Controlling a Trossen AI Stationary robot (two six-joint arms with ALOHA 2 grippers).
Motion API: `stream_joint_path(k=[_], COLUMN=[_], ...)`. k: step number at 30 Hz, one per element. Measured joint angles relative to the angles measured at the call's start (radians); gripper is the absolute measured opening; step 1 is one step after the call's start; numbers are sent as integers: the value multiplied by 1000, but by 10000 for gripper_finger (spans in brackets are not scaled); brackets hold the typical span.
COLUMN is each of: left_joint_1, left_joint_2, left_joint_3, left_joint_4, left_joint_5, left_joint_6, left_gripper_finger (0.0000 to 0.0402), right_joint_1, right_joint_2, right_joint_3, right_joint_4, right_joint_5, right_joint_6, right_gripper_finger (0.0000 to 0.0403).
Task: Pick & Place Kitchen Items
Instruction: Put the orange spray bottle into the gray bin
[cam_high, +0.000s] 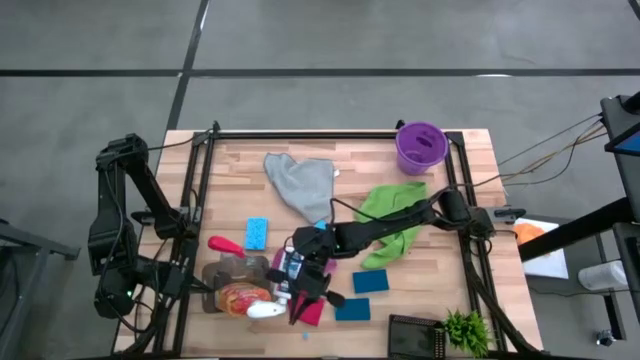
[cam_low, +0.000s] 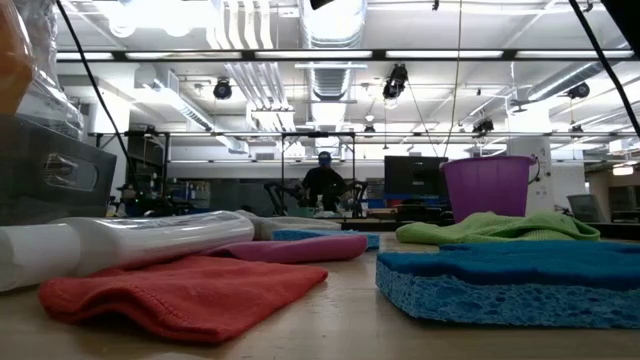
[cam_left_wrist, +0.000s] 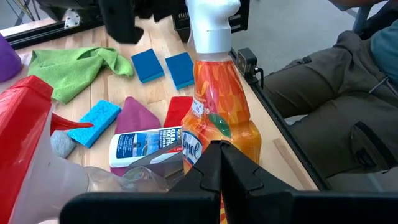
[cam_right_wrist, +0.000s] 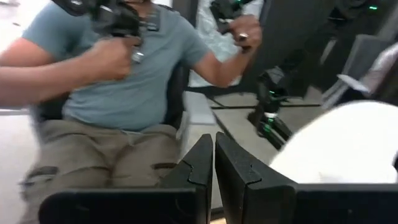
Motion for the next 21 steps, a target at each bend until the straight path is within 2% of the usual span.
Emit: stream_joint_path(k=[7,21], left_joint_1=[0,0], left_joint_2=[0,1], left_joint_3=[0,0], left_joint_4=[0,0], left_joint_5=[0,0], left_joint_6=[0,0], left_gripper_finger=[0,0], right_joint_1=[0,-1], right_joint_2=[50,140], right_joint_3=[32,191], right_joint_4=[85,92], right_joint_5=[64,182], right_joint_6=[67,122], right_gripper_finger=[18,18])
